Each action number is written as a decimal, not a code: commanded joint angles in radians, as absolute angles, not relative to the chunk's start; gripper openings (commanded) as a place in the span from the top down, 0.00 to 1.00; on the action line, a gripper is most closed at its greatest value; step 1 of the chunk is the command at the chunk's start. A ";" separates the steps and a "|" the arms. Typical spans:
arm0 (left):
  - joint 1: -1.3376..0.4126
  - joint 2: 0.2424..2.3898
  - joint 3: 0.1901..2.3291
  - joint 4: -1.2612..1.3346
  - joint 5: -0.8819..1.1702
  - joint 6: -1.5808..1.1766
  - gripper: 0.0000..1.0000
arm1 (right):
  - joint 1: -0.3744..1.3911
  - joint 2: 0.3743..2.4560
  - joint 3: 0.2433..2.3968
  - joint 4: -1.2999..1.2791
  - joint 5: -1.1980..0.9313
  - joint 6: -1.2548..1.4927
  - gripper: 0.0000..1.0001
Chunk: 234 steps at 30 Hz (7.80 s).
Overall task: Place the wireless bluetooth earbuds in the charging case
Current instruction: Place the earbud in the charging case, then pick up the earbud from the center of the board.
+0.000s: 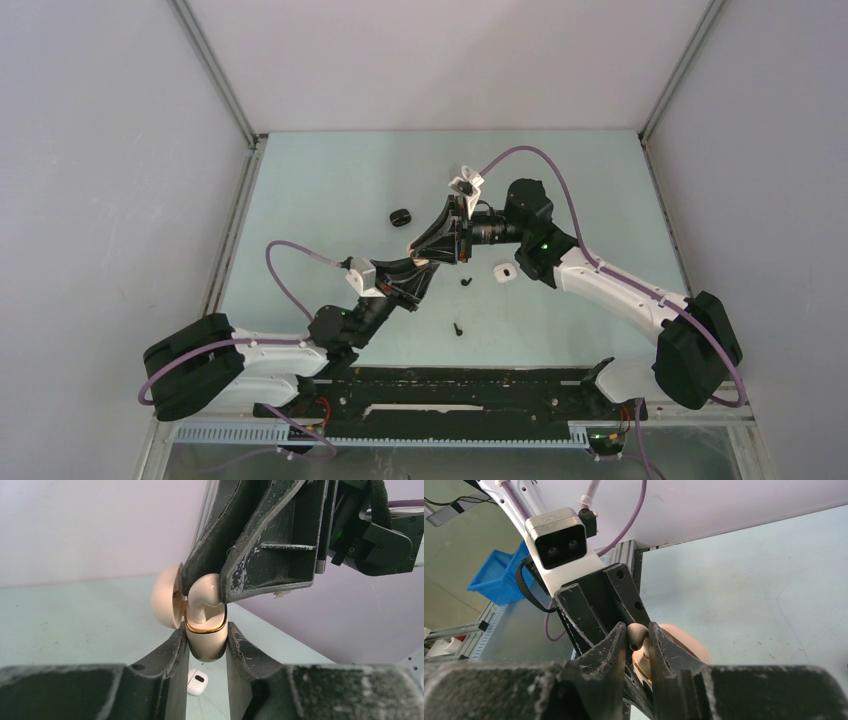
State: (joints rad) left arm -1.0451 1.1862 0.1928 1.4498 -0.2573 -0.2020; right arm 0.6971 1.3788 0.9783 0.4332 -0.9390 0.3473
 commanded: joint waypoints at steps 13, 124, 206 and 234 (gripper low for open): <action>-1.048 1.187 0.208 1.575 -0.225 -0.189 1.00 | 0.693 1.379 0.994 0.421 -0.942 0.324 0.69; -1.051 1.068 0.218 1.114 0.188 -0.025 1.00 | 0.732 1.430 1.377 -0.807 -0.724 -0.548 0.20; -1.060 0.314 0.148 0.505 -0.296 -0.101 1.00 | 0.819 2.348 1.910 -0.757 -0.478 -0.886 0.58; -1.062 0.296 0.137 0.489 -0.291 -0.111 1.00 | 0.906 2.440 2.063 -0.959 -0.521 -1.000 0.62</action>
